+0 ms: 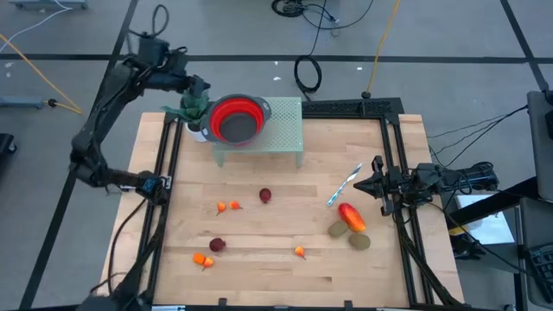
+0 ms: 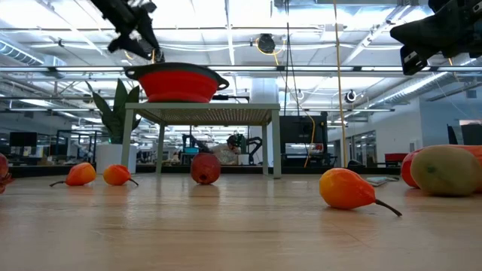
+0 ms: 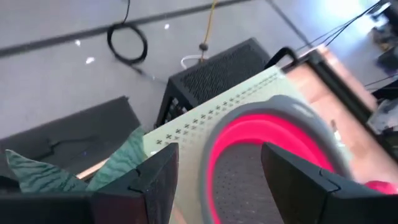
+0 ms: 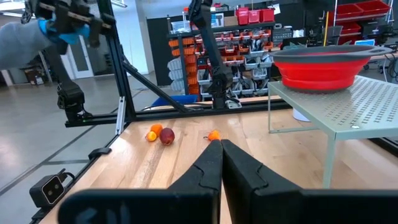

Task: Pick & Place Fruit
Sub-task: Put the pomegranate into the red strainer bowl on the shelf

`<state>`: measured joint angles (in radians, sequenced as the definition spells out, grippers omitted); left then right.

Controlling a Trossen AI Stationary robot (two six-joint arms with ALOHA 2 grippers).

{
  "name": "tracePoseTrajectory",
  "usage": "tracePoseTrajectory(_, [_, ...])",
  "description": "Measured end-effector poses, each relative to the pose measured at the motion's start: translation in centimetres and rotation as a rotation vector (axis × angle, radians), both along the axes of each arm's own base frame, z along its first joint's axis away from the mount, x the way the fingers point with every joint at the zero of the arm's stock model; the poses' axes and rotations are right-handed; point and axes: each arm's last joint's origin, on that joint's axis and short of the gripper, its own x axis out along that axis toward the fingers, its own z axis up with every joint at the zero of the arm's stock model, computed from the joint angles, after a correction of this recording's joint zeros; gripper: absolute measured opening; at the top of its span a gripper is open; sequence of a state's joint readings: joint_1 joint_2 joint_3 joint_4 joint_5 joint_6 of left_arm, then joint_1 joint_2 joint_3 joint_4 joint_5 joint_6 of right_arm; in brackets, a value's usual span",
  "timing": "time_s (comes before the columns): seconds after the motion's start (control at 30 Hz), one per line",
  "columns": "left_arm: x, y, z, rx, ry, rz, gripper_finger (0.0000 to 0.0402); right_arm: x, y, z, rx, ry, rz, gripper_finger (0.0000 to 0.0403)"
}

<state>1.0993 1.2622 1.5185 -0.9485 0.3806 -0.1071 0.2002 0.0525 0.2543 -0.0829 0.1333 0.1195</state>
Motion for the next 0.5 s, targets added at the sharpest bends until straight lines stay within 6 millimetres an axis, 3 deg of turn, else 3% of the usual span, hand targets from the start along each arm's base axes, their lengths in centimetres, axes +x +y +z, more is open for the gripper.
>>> tracePoseTrajectory(0.23, [-0.5, -4.4, 2.2, 0.035, -0.087, -0.037, 0.023, 0.0, 0.0, 0.0, 0.0, -0.003, 0.0, 0.0])
tracePoseTrajectory(0.5, [-0.4, -8.8, 3.2, 0.057, -0.094, -0.128, 0.023, 0.0, 0.0, 0.0, 0.0, -0.002, 0.0, 0.0])
